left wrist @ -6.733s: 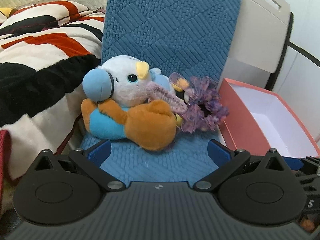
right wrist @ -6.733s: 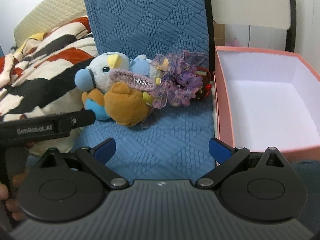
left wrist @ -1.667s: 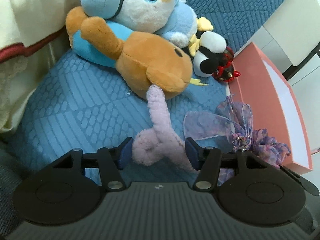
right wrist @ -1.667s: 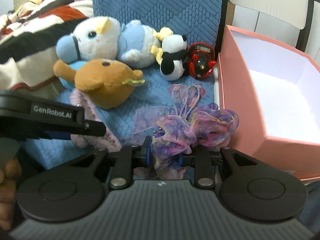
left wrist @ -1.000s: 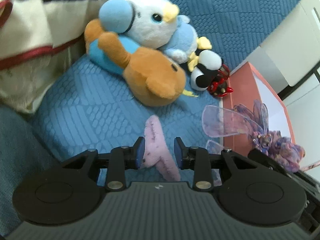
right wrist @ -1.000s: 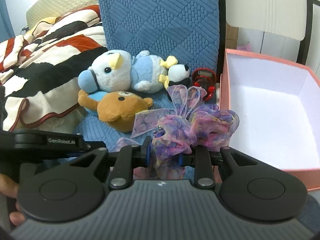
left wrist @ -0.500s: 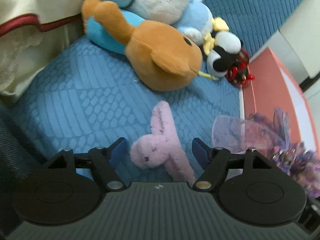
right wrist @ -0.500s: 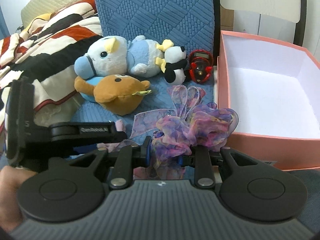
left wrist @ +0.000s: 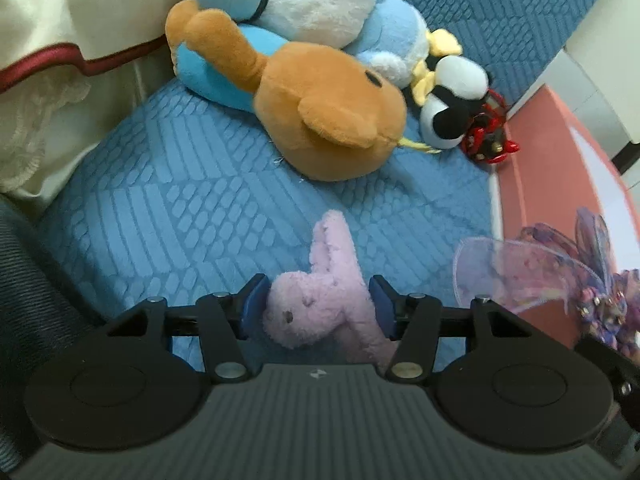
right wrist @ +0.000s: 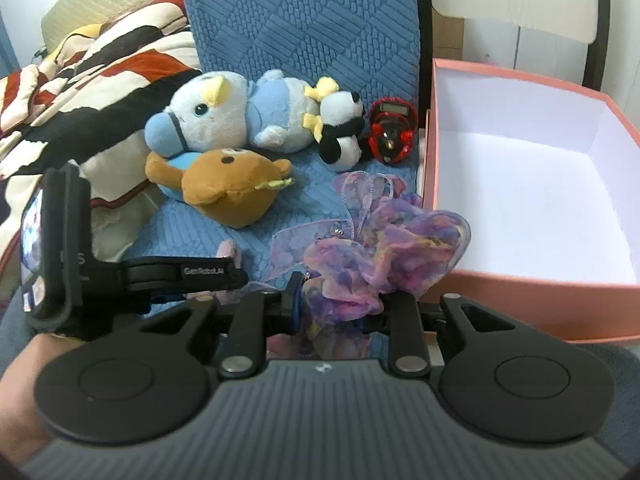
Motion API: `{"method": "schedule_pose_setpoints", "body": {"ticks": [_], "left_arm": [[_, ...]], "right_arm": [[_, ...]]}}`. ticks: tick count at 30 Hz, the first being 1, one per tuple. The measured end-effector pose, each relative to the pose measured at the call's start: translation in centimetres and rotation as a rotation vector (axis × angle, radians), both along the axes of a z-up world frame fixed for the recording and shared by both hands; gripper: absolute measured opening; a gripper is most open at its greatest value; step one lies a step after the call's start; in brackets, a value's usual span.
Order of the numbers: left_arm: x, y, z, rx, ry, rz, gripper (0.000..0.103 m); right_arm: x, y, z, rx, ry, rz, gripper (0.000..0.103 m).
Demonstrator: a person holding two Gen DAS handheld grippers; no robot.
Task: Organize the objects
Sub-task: 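Lift pink bunny with left tool while right tool carries purple bow toward pink box, then lower both held items into pink box and open both tools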
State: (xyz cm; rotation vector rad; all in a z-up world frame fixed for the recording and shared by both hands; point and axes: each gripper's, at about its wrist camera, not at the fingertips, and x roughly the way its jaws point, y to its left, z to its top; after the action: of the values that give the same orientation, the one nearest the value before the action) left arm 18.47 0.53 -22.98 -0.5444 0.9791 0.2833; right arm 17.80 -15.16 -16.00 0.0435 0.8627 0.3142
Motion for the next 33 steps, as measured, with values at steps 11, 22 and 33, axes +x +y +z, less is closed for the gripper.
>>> {"method": "schedule_pose_setpoints", "body": {"ticks": [11,22,33], "left_arm": [[-0.6,-0.6,9.8,-0.077,-0.095,-0.019,0.062],[2.5,-6.2,18.0,-0.061,-0.235,-0.175,0.062],[7.4,-10.6,18.2,-0.085,-0.26,-0.236,0.062]], "right_arm": [[1.1,-1.7,6.7,0.055,-0.065,0.036,0.028],[2.3,-5.6,12.7,0.112,-0.158,-0.017,0.028],[3.9,-10.8,12.0,0.099,-0.14,-0.093,0.028]]}}
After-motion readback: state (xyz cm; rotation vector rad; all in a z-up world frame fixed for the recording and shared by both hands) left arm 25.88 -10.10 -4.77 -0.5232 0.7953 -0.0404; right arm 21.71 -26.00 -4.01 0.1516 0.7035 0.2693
